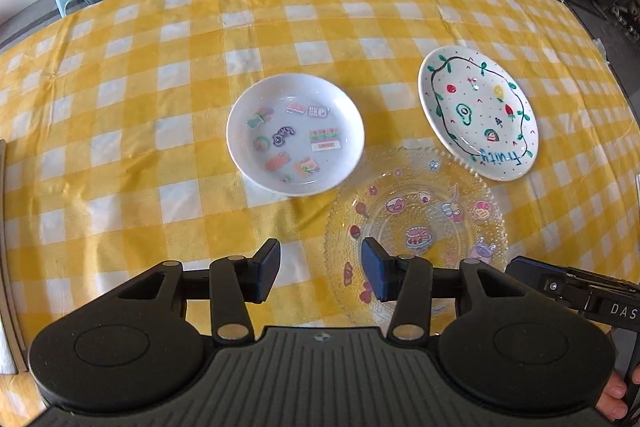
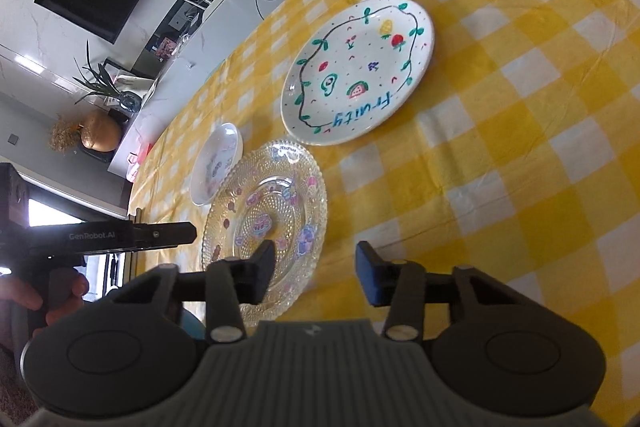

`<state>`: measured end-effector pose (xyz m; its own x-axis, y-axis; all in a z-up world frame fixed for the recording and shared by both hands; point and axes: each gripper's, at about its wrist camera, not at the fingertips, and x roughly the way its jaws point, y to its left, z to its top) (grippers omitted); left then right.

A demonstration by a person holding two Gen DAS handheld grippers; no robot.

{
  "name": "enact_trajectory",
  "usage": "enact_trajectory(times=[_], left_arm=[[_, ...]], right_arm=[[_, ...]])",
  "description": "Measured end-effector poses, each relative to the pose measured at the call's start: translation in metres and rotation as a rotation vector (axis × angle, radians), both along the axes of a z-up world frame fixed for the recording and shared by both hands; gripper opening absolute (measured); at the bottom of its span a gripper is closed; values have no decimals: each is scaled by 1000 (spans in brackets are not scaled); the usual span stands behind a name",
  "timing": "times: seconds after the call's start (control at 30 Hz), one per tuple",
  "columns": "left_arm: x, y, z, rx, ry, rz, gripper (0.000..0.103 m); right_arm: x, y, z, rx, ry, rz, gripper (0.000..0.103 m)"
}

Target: Organize plates and bowls

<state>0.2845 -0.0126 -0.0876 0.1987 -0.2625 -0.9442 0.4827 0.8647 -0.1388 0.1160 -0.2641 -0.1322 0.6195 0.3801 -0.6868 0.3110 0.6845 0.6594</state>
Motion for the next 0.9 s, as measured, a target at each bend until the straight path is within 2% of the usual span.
enact_trajectory(times=[0.23,0.33,0.47,0.67,0.77,0.9], left_arm=[[13,-5,-9,23,56,-16,54],[17,-9,-12,10,74,-15,45],[18,-15,-17,17,95,-21,34],[19,-19,-21,-10,110,-21,25],[18,-21,-21,-1,98,-28,25],[17,-22,-20,3,90,-20,23]], right_arm=[[8,-1,-5,21,-6,-10,37],[12,0,-6,21,-4,-10,29],[13,2,-7,21,0,-14,28],[16,7,-7,6,10,-13,19],[17,7,-7,-11,19,-22,9],[17,6,-8,-19,33,-31,6]])
